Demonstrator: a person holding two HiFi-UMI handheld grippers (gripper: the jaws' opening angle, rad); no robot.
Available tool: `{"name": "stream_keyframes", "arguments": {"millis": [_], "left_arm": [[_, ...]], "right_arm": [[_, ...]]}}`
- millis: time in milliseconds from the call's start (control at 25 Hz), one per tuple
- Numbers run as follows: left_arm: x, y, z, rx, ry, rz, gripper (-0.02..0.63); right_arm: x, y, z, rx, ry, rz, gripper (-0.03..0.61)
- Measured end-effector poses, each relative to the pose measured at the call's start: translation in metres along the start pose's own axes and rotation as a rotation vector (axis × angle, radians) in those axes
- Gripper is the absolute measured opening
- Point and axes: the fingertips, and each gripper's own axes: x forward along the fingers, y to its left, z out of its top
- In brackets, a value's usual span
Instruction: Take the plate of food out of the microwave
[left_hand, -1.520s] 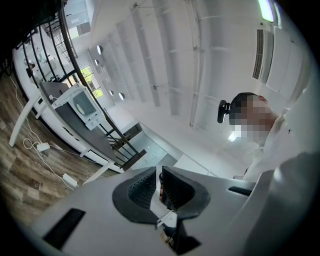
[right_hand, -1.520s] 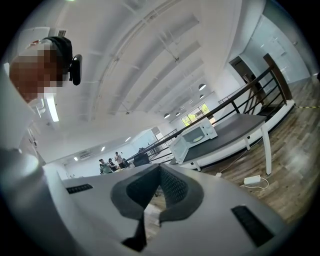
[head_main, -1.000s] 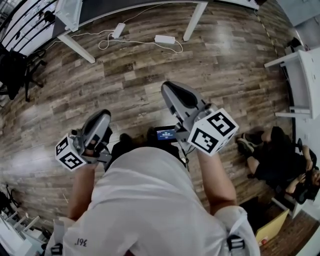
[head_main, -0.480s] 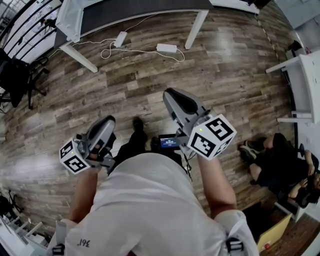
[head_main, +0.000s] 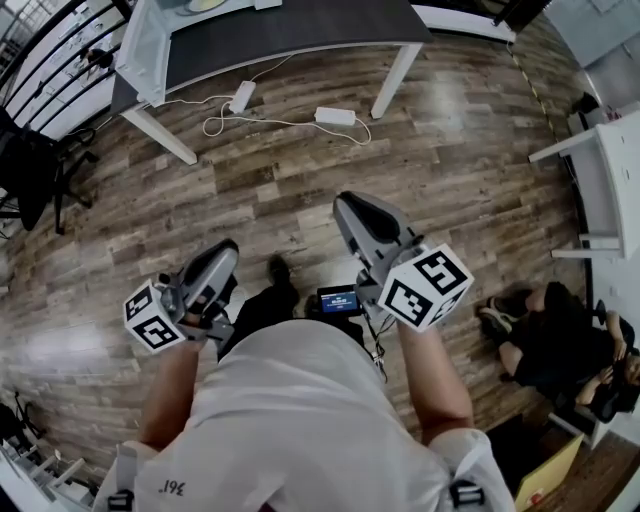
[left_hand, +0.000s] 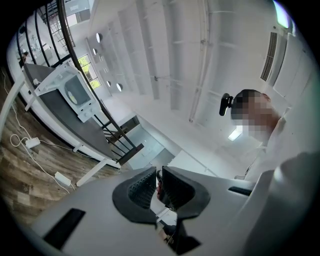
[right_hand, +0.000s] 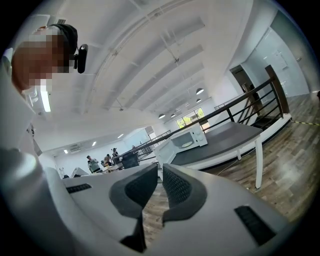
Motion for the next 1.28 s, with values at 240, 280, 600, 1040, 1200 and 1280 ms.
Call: {"name": "stream_keyframes", "arguments": {"millis": [240, 280, 600, 1040, 1200, 1280], "left_arm": [[0.006, 0.039, 0.05, -0.003, 0.014, -0.019, 0.043], [0.007, 0.045, 0.06, 0.0, 0.017, -0.022, 0.043], [0.01, 0.099, 0.121, 0.004, 0.031, 0.003, 0.043], [0.061, 0.184, 0.172, -0.003, -0.035, 0.074, 0.043], [0.107, 0.225, 0.204, -0.006, -0.086, 0.115, 0.044], [0.131, 0.243, 0.219, 0.0, -0.109, 0.141, 0.044]], "right_arm": [[0.056, -0.009, 0.02, 0.004, -0.002, -0.028, 0.011], [0.066, -0.011, 0.024, 0.002, -0.004, -0.032, 0.011], [0.134, -0.023, 0.046, -0.006, 0.01, -0.056, 0.011], [0.234, -0.098, 0.072, -0.007, 0.079, 0.008, 0.011], [0.284, -0.149, 0.097, -0.014, 0.126, 0.053, 0.011], [0.306, -0.172, 0.114, -0.02, 0.143, 0.074, 0.011]]}}
